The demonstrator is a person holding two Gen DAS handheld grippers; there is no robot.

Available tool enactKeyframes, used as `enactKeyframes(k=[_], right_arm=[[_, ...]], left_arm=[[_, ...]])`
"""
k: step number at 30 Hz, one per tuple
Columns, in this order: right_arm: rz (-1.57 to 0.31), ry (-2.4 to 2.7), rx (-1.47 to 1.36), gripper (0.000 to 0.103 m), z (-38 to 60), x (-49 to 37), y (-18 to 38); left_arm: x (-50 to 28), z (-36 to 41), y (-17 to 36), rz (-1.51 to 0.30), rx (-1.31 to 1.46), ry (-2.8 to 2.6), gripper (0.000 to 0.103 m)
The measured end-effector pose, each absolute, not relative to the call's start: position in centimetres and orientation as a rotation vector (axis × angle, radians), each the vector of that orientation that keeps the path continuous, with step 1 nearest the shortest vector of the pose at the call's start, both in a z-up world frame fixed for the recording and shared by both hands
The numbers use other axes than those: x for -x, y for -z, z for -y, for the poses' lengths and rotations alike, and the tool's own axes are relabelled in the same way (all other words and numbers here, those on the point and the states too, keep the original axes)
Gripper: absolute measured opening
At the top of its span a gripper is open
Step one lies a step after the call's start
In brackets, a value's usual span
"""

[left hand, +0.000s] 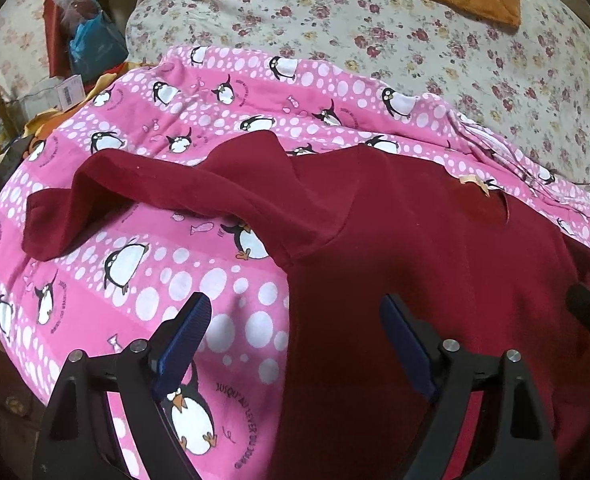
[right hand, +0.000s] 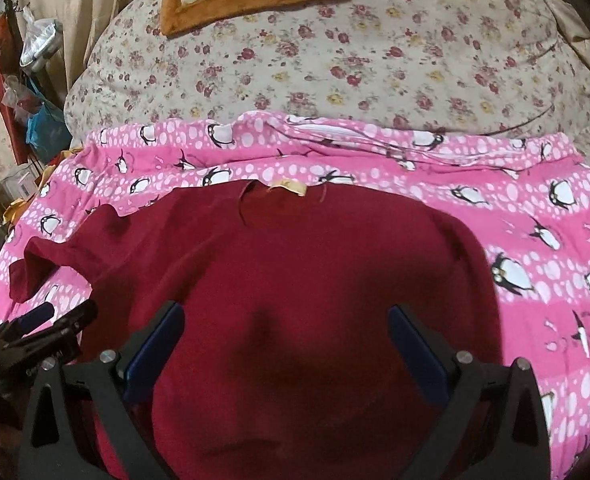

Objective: Fold small clothes

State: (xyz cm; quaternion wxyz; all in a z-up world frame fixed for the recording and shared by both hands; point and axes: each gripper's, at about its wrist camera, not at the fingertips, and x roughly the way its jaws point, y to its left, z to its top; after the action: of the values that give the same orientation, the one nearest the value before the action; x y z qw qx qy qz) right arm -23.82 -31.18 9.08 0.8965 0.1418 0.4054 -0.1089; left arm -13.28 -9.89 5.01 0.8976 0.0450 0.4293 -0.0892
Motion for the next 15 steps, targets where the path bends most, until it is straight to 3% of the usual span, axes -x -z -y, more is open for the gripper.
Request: enactKeyframes(k=[15], right_arm=[[-0.876,0.248,-0.294,0.103,30.5,23.3,-6.0]], left_arm=[[13.0,9.5,-3.7,-0.884,-0.079,0.177,0.069]])
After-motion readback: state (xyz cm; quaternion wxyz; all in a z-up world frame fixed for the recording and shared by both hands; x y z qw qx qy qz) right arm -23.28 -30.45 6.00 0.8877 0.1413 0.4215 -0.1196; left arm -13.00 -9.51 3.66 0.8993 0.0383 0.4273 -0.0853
